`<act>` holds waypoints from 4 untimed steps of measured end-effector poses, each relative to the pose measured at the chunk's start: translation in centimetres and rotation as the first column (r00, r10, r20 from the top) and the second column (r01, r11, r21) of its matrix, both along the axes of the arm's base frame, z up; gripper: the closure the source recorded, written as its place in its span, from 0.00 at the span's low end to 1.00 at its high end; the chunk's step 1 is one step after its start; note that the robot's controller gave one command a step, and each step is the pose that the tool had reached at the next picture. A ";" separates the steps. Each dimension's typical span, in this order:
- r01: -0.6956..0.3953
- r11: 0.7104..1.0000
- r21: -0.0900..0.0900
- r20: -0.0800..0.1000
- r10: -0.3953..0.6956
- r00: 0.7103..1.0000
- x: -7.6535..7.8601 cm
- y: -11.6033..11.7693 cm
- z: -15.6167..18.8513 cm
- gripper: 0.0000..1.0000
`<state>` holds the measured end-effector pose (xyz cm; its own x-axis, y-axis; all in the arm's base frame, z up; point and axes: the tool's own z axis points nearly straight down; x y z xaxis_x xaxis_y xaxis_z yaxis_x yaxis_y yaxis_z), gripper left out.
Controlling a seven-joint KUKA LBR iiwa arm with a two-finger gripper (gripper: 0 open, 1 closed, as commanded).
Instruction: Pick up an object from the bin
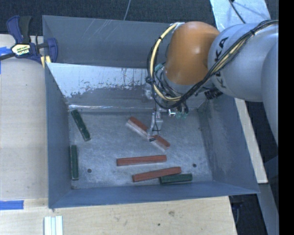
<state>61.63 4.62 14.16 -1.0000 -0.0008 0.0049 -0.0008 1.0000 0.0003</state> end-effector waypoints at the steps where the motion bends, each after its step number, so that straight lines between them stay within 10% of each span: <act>1: 0.001 1.000 0.000 0.008 -0.001 1.000 0.2 0.0 0.5 0.00; 2: 0.122 0.992 0.001 0.011 -0.122 0.992 -0.1 -0.6 -5.1 0.00; 3: -0.030 1.000 0.001 0.016 0.030 0.999 -9.2 1.4 -7.0 0.00; 4: 0.142 0.990 0.001 0.002 -0.142 0.990 -5.2 -0.4 -5.6 0.00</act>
Offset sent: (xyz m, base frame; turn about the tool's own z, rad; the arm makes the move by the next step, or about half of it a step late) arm -0.0039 -0.0077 -0.0716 0.1609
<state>56.39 4.22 8.59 -0.9899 0.1415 0.0026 0.1415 0.9899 0.0011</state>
